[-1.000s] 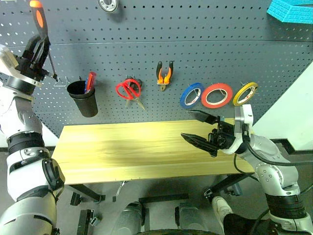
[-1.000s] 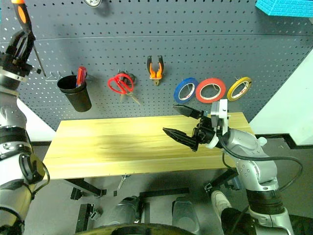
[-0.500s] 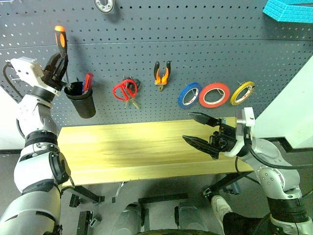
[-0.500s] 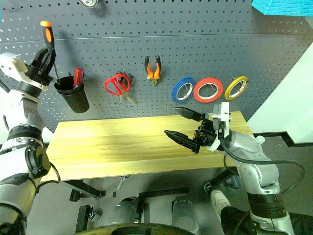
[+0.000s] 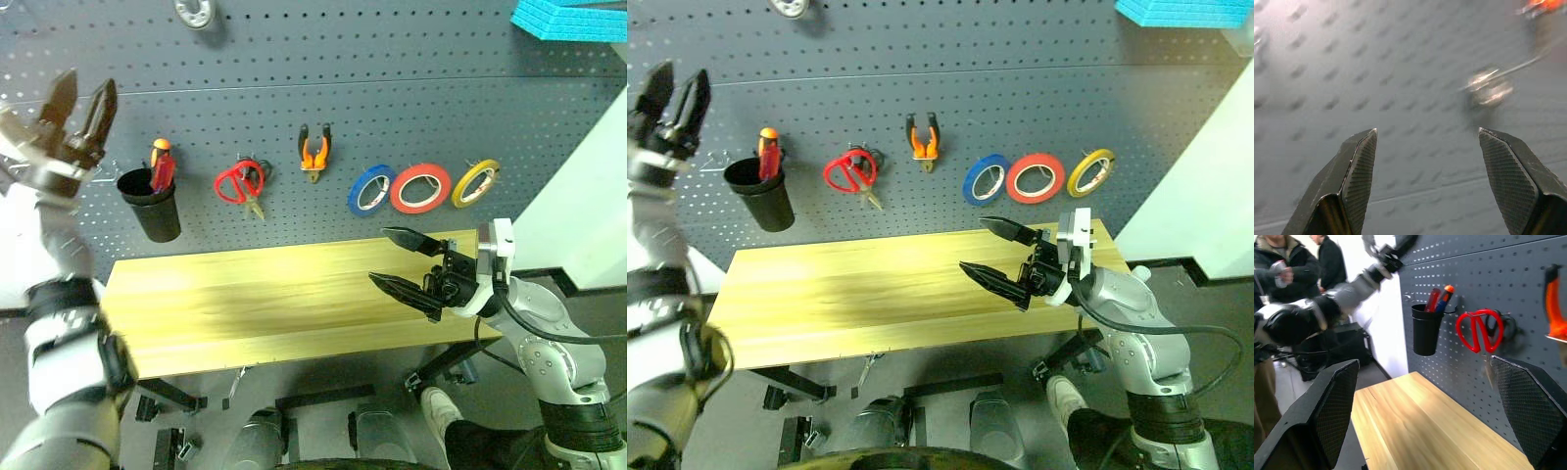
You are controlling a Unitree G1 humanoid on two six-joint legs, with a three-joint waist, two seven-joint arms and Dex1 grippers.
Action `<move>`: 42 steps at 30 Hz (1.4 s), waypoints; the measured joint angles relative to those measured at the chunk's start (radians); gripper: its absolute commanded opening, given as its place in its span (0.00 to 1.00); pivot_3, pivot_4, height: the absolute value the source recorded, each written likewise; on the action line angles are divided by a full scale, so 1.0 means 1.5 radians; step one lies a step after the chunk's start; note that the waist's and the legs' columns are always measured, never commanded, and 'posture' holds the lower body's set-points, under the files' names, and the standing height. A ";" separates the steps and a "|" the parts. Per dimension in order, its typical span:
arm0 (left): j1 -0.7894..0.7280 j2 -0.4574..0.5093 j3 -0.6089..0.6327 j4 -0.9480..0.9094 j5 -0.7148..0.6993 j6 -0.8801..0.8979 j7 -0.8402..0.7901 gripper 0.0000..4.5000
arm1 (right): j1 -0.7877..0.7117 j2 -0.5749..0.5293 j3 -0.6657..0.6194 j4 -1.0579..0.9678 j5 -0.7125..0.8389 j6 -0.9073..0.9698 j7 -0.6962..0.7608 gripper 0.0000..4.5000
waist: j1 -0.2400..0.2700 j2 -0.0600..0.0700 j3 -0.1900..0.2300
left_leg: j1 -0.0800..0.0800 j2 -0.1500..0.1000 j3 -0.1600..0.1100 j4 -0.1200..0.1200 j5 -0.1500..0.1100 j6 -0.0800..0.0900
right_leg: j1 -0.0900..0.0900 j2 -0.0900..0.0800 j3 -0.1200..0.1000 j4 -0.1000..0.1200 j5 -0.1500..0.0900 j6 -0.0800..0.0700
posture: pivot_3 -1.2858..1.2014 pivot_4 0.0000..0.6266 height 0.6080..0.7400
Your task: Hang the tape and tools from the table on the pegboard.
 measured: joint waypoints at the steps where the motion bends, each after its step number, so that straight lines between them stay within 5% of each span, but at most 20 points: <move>1: 0.052 0.008 0.000 -0.069 -0.023 0.039 -0.004 0.77 | 0.002 -0.002 -0.001 0.001 -0.002 0.000 0.000 1.00 | -0.001 0.001 0.000 | 0.000 0.000 0.000 0.000 0.000 0.000 | -0.001 0.000 0.000 0.000 0.000 0.000 | 0.48 0.07 0.91; 7: 0.367 0.012 -0.028 -0.324 0.016 0.125 0.018 0.77 | 0.009 -0.021 0.009 0.044 -0.064 -0.042 0.028 1.00 | 0.008 0.008 -0.005 | 0.002 0.001 0.002 0.000 -0.001 -0.002 | 0.002 0.000 0.001 -0.003 -0.003 -0.005 | 0.49 0.08 0.91; 12: 0.526 -0.099 -0.123 -0.270 0.185 0.008 0.060 0.77 | 0.035 -0.023 0.023 0.212 -0.178 -0.167 0.054 1.00 | 0.034 0.010 -0.007 | 0.003 0.005 0.013 0.000 -0.002 -0.002 | 0.004 -0.003 -0.001 -0.005 -0.003 -0.006 | 0.50 0.07 0.91; 22: 0.543 -0.208 -0.203 0.021 0.357 -0.267 0.146 0.77 | 0.060 -0.021 -0.020 0.648 -0.316 -0.473 0.019 1.00 | 0.059 0.015 -0.011 | 0.001 0.008 0.022 0.000 -0.002 -0.001 | 0.004 -0.004 -0.004 -0.006 -0.004 -0.004 | 0.49 0.05 0.91; 42: 0.430 -0.222 -0.251 0.252 0.396 -0.377 0.189 0.77 | -0.011 -0.020 -0.038 0.898 -0.361 -0.650 -0.015 1.00 | 0.022 0.019 -0.027 | 0.004 0.009 0.021 0.001 -0.002 -0.001 | 0.008 -0.004 -0.004 -0.007 -0.005 -0.004 | 0.48 0.01 0.91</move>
